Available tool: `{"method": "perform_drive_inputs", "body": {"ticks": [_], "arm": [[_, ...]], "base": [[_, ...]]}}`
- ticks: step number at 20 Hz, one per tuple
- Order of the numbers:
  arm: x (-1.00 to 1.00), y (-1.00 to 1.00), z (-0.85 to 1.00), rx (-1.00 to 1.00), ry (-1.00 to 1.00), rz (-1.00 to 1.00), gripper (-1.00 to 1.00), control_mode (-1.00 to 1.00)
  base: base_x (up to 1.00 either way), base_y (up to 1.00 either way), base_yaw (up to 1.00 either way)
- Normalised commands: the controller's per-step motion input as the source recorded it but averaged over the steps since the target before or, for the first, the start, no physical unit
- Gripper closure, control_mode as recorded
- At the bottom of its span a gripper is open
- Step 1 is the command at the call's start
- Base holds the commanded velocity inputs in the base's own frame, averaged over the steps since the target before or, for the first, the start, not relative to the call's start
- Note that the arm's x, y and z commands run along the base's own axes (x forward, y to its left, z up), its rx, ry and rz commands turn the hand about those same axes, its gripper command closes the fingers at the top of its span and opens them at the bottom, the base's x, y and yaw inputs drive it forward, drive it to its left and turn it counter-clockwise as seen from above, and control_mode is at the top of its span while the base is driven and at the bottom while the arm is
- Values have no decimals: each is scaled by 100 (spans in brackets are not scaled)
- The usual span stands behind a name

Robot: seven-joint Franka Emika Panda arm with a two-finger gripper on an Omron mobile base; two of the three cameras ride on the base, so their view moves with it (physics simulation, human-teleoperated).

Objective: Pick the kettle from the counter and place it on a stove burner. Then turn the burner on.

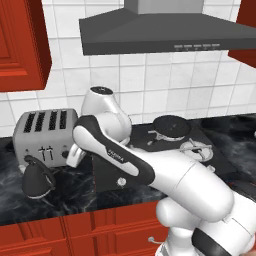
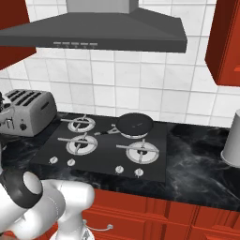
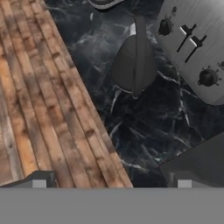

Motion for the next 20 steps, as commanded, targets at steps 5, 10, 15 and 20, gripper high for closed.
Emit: {"method": "perform_drive_inputs", "body": {"ticks": [5, 10, 15, 20], "arm": [[24, 36, -8, 0, 0, 0, -100, -100], [23, 33, -7, 0, 0, 0, -100, -100], [19, 28, -14, 0, 0, 0, -100, -100], [16, 25, -22, 0, 0, 0, -100, -100]], "base": [[0, 0, 0], [0, 0, 0], [0, 0, 0], [0, 0, 0]]}}
